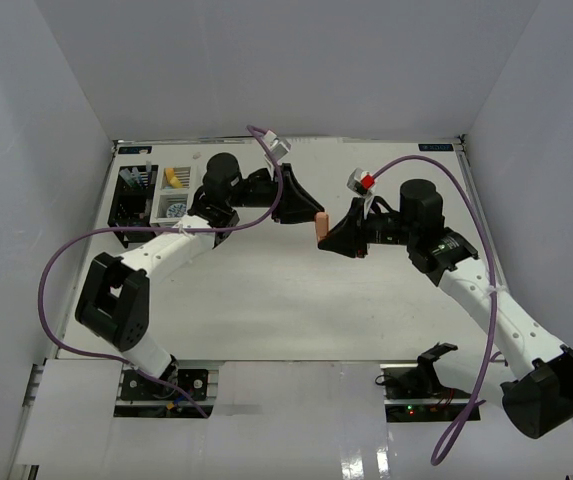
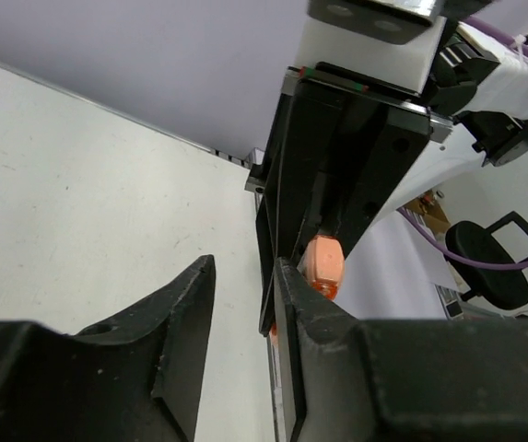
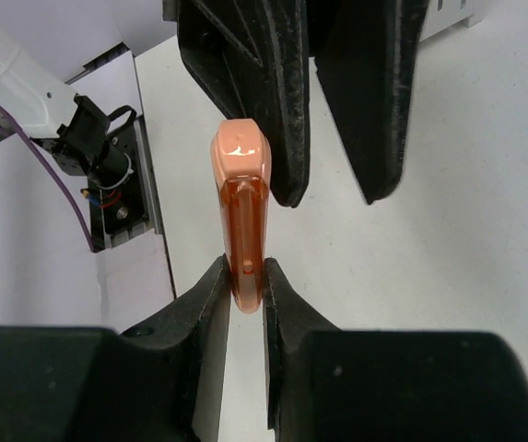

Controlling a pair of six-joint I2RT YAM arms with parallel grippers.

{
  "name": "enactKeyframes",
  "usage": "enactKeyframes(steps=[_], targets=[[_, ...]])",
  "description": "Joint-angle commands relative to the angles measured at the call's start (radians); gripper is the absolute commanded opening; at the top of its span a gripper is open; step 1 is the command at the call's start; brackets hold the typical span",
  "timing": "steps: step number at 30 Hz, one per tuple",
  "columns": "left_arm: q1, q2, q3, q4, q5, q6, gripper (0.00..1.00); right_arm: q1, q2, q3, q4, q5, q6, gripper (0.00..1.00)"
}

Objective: Sort the stationery into containers
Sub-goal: Close the pen cap on the pen.

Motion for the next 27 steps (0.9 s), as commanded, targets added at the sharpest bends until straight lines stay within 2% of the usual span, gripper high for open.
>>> enactKeyframes(steps=[1, 6, 11, 15, 18, 19, 22, 27], targets=[[0.005, -0.078, 0.061, -0.13, -0.057, 0.077, 0.43, -0.004, -0.022, 0.03, 0.006, 0.014, -0.047, 0.08], [0.029, -0.158, 0.135, -0.445, -0.301, 0.309, 0.52, -0.004, -0.032, 0.008, -0.066, 0.012, -0.062, 0.08], [0.04, -0.205, 0.196, -0.645, -0.286, 0.495, 0.59, -0.004, -0.052, -0.005, -0.118, 0.05, -0.11, 0.08], [0.04, -0.205, 0.224, -0.678, -0.309, 0.445, 0.62, -0.002, -0.061, -0.008, -0.121, 0.098, -0.141, 0.08], [0.04, -0.199, 0.227, -0.675, -0.24, 0.433, 0.62, -0.004, -0.053, -0.002, -0.092, 0.075, -0.157, 0.08], [0.04, -0.201, 0.224, -0.67, -0.175, 0.443, 0.61, -0.002, -0.049, 0.001, -0.082, 0.048, -0.173, 0.08], [0.04, -0.201, 0.228, -0.675, -0.098, 0.497, 0.58, -0.004, -0.029, 0.026, -0.078, -0.024, -0.214, 0.08], [0.04, -0.166, 0.308, -0.831, -0.007, 0.639, 0.57, 0.001, 0.043, 0.118, -0.216, -0.039, -0.326, 0.08]])
